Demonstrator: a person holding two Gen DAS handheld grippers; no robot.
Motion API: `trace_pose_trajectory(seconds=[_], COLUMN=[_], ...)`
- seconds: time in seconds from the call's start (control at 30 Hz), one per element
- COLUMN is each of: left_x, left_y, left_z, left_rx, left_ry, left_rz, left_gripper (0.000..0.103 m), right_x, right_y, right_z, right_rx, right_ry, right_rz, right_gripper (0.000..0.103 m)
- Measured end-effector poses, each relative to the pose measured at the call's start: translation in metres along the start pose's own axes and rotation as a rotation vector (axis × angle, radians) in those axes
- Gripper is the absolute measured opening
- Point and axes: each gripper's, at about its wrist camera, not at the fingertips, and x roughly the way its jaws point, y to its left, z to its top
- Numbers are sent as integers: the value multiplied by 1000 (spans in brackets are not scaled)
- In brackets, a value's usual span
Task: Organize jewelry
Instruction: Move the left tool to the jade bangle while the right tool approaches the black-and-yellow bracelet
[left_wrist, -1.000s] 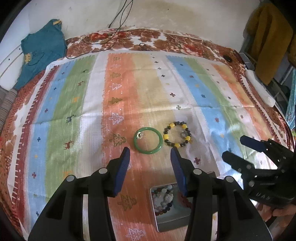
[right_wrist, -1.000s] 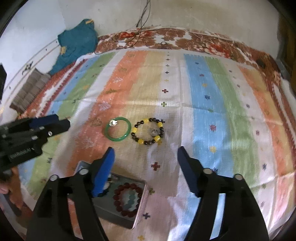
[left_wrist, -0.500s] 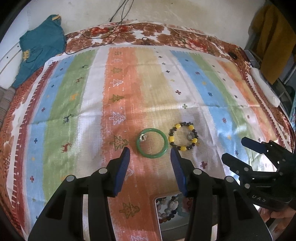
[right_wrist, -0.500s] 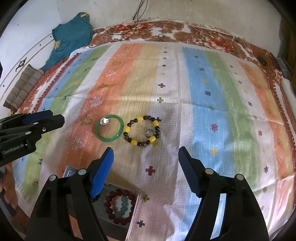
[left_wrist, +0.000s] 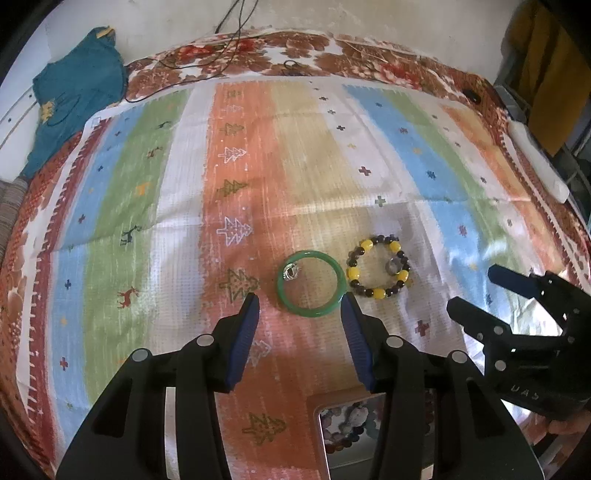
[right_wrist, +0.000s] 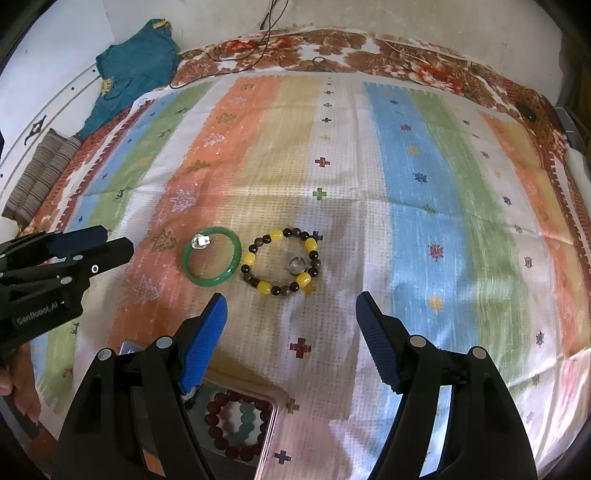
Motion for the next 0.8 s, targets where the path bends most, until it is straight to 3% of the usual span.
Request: trace_pose_trajectory(seconds=[0.8], left_x=[66], left_y=[10], left_z=[11], left_rx=[6], left_ry=[117], left_rz=[22], left_gripper=[47], right_x=[55], right_y=[1], right_z=[9], right_rx=[-37], right_ry=[92], right_rz=[-32], right_gripper=[72])
